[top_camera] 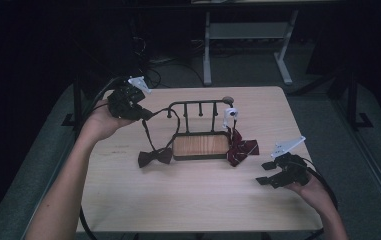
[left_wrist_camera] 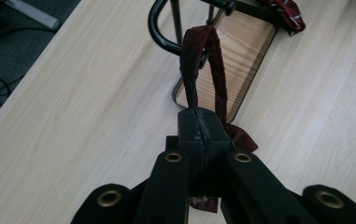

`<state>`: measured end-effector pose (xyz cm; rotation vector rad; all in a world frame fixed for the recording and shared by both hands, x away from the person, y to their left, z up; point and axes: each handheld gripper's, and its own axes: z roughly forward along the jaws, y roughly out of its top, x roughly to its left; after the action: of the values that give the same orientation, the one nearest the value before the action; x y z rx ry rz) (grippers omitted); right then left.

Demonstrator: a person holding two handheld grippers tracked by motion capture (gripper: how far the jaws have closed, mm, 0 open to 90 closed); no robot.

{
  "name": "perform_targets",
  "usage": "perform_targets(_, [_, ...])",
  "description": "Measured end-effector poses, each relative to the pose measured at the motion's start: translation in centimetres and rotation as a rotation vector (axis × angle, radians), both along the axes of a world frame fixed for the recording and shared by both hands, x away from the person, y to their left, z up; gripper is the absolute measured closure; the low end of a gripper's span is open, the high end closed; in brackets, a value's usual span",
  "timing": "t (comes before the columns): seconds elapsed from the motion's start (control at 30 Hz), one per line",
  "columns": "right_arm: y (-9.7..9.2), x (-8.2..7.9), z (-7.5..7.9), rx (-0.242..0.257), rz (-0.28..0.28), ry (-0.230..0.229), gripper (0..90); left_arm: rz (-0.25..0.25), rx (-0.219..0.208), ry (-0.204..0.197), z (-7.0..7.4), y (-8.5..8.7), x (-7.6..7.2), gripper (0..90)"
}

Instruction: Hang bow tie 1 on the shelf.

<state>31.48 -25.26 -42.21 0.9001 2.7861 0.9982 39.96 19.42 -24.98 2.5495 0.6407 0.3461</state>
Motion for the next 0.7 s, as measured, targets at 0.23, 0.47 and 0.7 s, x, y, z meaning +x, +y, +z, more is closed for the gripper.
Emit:
perform_targets(0.23, [-0.2, 0.1, -0.3, -0.003, -0.008, 0.008, 36.9, 0.026, -0.009, 0.007, -0.7, 0.3, 1.0, 90.0])
perform_targets(0.47, [-0.2, 0.1, -0.4, -0.004, -0.004, 0.011, 36.8, 0.055, 0.022, 0.026, -1.3, 0.1, 1.9, 90.0])
perform_targets(0.7, [-0.3, 0.1, -0.3, -0.003, -0.008, 0.010, 36.8, 0.080, 0.028, 0.045, -1.6, 0.0, 2.4, 89.9])
